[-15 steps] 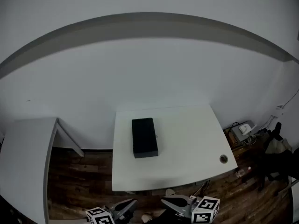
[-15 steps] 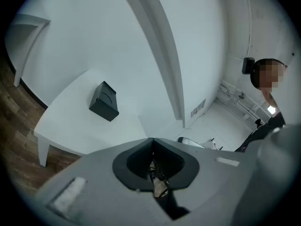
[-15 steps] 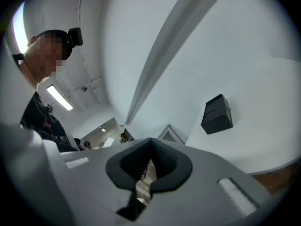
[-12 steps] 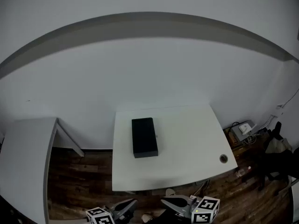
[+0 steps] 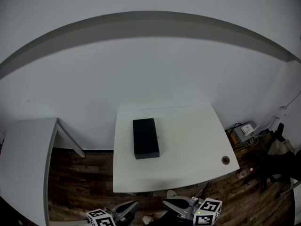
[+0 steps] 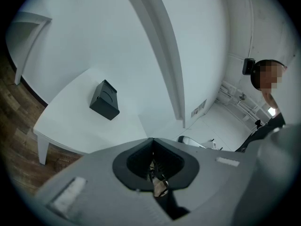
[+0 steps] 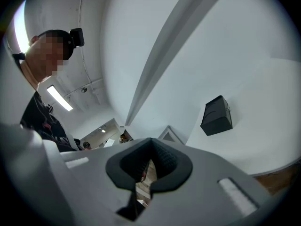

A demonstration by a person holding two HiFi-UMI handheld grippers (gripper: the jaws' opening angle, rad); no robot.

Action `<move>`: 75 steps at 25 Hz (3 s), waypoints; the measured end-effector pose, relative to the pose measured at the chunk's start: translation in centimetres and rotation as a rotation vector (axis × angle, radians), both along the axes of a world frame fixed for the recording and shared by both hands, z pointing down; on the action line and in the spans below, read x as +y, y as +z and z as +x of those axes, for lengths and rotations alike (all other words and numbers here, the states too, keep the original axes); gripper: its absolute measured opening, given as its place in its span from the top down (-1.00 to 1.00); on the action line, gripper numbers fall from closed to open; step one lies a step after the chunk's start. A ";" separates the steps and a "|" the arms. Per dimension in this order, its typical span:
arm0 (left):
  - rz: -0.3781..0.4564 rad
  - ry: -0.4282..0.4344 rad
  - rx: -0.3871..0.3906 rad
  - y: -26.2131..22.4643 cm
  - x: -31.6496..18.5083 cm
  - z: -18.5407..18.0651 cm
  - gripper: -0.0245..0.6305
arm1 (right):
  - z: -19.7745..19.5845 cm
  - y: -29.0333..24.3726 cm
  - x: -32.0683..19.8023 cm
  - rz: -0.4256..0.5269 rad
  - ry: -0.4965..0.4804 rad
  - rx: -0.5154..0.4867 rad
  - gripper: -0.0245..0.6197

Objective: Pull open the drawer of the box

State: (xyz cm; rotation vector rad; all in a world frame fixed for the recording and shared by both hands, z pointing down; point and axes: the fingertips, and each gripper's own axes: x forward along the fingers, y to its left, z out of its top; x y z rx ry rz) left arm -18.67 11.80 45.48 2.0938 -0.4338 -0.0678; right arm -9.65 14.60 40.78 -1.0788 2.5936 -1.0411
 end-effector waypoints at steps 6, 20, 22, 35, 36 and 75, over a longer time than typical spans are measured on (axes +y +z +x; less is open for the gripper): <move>-0.015 -0.003 0.005 0.2 -0.1 0.3 0.91 | 0.7 -0.3 -0.1 -0.004 0.002 -0.026 0.90; -0.008 -0.114 -0.121 2.9 -10.4 1.9 0.87 | 7.0 -1.1 -2.9 -0.018 0.082 -0.052 0.88; -0.016 -0.135 -0.145 3.3 -12.6 2.2 0.81 | 8.0 -1.2 -3.6 -0.022 0.090 -0.065 0.88; -0.047 -0.181 -0.358 7.8 -23.4 4.5 0.67 | 13.2 -0.3 -8.0 -0.047 0.073 -0.132 0.85; -0.051 -0.186 -0.384 8.4 -24.2 4.4 0.67 | 13.5 -0.2 -8.2 -0.050 0.072 -0.135 0.85; -0.087 -0.137 -0.713 15.2 -31.9 5.2 0.73 | 16.4 5.0 -15.6 -0.170 -0.124 -0.113 0.81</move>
